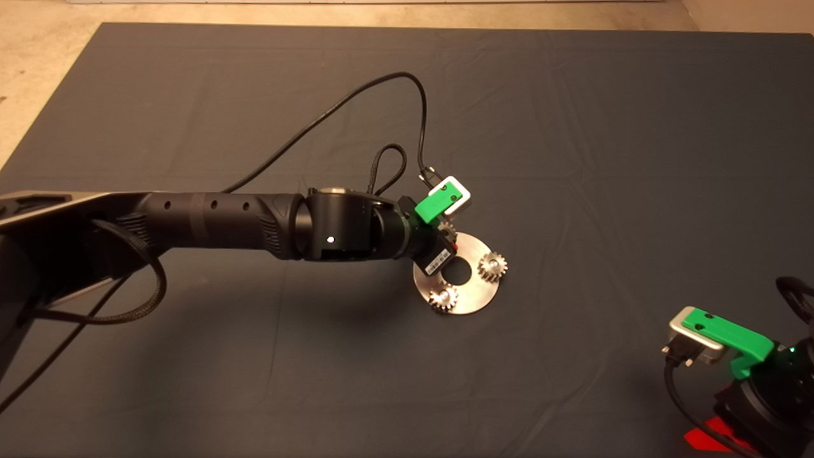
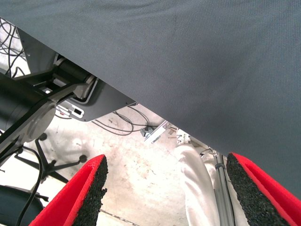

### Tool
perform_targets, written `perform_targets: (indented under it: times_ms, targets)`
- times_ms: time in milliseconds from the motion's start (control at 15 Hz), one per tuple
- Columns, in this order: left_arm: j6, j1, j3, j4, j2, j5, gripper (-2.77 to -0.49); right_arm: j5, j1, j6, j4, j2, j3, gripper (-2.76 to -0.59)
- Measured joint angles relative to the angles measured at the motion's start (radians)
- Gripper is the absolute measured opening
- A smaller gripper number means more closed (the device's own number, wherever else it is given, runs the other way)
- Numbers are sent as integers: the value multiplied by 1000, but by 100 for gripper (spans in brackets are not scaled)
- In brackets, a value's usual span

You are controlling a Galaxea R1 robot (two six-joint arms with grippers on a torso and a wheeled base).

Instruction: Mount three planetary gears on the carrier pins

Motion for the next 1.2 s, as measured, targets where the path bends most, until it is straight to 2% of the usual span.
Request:
perform_targets:
  times_ms: [333, 533, 733, 933, 1067, 1200]
  targets:
    - [57, 0, -15, -1, -3, -15, -267, 0, 0, 0, 0, 0, 0, -150]
    - [57, -11, -24, -10, -2, -15, -267, 0, 0, 0, 0, 7, 0, -150]
    - [57, -33, -35, -41, -2, -5, -267, 0, -5, 0, 0, 22, 0, -150]
    - [60, -58, -52, -36, -12, 32, -267, 0, -5, 3, 0, 29, 1, -150]
    - [60, -57, -56, -37, -19, 49, -267, 0, -5, 3, 1, 29, 1, -150]
    - [60, -57, -56, -37, -16, 43, -267, 1, -5, 3, 1, 34, 1, -150]
